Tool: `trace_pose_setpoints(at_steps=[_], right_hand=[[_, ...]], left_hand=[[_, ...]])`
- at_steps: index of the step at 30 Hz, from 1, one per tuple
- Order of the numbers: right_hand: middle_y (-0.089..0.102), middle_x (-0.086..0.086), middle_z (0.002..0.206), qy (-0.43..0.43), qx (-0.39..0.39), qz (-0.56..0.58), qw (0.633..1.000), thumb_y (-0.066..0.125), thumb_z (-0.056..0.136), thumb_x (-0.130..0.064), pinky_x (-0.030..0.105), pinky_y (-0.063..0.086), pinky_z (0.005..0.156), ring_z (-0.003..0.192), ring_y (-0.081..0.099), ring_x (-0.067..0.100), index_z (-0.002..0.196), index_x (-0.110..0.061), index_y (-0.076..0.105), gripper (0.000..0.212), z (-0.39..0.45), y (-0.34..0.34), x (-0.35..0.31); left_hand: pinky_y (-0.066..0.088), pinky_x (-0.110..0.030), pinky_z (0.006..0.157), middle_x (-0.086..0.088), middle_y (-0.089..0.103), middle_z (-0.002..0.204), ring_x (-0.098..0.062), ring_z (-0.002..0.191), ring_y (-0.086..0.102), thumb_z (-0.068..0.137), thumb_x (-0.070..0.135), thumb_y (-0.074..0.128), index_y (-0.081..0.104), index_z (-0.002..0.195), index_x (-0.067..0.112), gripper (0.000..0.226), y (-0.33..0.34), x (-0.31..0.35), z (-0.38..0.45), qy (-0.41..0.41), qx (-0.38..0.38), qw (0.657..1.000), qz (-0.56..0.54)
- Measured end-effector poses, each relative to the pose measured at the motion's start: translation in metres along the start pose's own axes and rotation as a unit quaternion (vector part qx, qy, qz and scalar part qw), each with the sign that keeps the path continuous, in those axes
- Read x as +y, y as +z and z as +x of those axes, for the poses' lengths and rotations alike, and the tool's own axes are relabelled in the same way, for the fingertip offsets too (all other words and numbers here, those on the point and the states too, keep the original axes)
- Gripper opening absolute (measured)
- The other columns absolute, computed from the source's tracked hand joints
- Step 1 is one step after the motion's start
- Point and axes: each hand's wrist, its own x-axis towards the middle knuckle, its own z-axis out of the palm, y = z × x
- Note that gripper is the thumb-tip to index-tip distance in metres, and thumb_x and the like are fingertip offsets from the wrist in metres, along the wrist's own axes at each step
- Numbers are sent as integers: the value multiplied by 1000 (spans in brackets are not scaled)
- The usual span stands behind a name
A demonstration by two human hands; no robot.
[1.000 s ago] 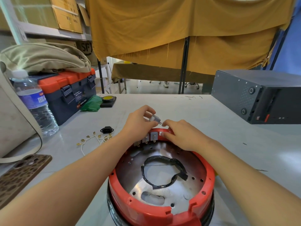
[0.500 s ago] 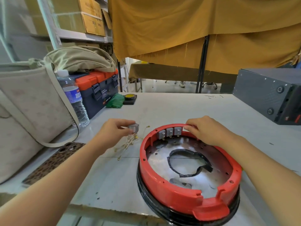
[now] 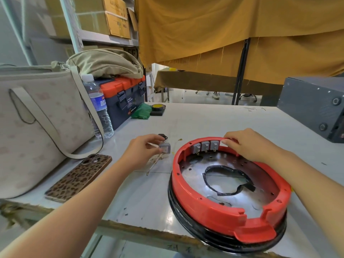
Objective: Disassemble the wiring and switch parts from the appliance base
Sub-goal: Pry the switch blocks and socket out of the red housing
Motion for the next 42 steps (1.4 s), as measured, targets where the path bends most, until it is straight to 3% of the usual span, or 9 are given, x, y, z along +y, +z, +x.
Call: trace_pose_setpoints(at_steps=[5,10,14,21,25,31,34,38,42], right_hand=[[68,5,88,0,-2,6,1000,42,99,-38,41,50,77,81,60,24,104,-21,66,30,1,0,0],[67,5,84,4,-6,10,1000,42,99,-38,42,50,77,79,59,25,104,-20,66,30,1,-1,0],[65,4,81,4,-11,12,1000,42,99,-37,42,49,77,79,59,25,101,-19,65,30,1,-1,0],[62,3,78,4,-10,12,1000,41,99,-39,42,49,75,77,58,24,95,-19,63,30,3,0,2],[63,4,79,3,-8,9,1000,41,99,-39,43,49,75,77,57,25,94,-18,63,31,5,0,3],[64,6,84,7,-11,7,1000,39,99,-41,43,50,76,79,58,26,99,-19,63,32,6,2,4],[65,7,89,8,-13,-1,1000,38,99,-41,44,50,77,82,59,27,101,-19,62,33,6,2,4],[65,6,101,1,-16,-11,1000,38,100,-39,43,48,81,93,58,27,110,-21,59,29,5,2,3],[60,-1,119,-26,-10,-4,1000,41,100,-31,41,46,89,109,54,24,122,-23,53,26,4,0,0]], left_hand=[[42,-6,62,-3,68,100,-17,86,65,85,9,67,69,105,19,23,15,5,33,11,7,1000,19],[41,-7,53,-1,69,85,-5,65,58,86,10,65,73,98,16,16,39,5,61,11,42,998,45],[51,-33,76,-4,70,92,-20,83,63,85,13,67,73,95,14,12,49,2,77,3,62,997,37],[53,-43,82,-6,70,98,-28,91,63,85,18,68,73,94,18,11,57,-11,99,-18,30,995,97],[49,-40,86,-8,68,106,-29,98,59,89,24,61,73,103,24,18,60,-12,104,11,28,976,215],[48,-40,89,-15,64,109,-33,100,57,88,1,49,70,112,22,38,57,-11,102,-4,16,982,187],[46,-30,86,-14,65,111,-25,93,57,88,-5,46,68,116,16,41,51,-5,97,3,26,989,147],[37,-17,74,1,64,102,-10,86,55,93,9,52,68,109,16,24,44,23,88,45,38,991,117],[39,-10,62,15,64,87,3,78,57,92,26,56,70,98,22,16,45,64,74,117,-37,987,107]])
